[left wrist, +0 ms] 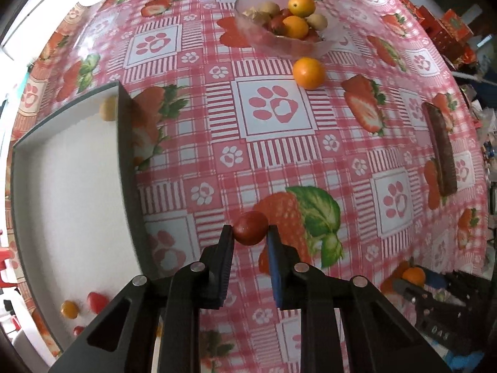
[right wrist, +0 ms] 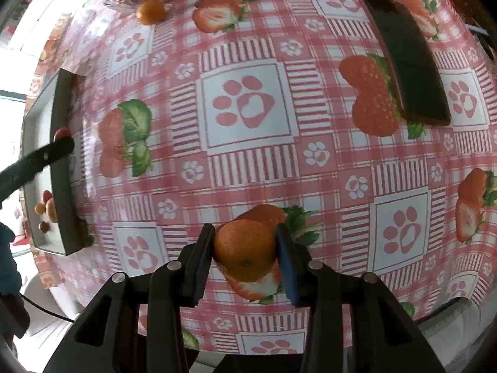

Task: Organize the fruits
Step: 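Carry the mandarin and red tomato toward the white tray, then lower the mandarin and tomato into the tray and open both tools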

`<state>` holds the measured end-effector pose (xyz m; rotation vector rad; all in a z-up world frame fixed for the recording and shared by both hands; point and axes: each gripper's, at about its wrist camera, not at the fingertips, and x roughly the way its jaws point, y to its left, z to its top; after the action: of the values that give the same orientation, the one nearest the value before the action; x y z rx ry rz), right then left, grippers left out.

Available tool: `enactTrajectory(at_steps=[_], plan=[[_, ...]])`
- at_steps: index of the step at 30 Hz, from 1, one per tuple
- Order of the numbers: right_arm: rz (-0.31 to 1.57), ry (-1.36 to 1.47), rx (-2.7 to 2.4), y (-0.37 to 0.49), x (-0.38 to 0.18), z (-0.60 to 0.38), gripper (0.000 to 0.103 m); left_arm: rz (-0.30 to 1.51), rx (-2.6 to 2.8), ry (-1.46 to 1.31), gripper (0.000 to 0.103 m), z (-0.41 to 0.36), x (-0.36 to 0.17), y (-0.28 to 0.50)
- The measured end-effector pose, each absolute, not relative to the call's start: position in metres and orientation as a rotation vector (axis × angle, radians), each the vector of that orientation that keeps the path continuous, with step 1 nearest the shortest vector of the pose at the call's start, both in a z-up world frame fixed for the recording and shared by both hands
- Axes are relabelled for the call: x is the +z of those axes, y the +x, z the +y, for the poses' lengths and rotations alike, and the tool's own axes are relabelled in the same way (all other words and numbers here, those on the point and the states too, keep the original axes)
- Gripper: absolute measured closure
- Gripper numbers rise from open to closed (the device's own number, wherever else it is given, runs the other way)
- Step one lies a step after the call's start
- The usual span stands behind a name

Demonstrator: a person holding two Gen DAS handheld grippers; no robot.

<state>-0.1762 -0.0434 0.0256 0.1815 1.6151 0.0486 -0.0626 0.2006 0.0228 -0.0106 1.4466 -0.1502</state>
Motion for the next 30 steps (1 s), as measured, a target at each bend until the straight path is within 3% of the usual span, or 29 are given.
enactTrajectory(at_steps=[30], plan=[[1.549,-0.079,0.302,-0.106,0.047,0.147,0.060,1.358,0.068,-0.208,0.080,0.359,0.055,-0.135]])
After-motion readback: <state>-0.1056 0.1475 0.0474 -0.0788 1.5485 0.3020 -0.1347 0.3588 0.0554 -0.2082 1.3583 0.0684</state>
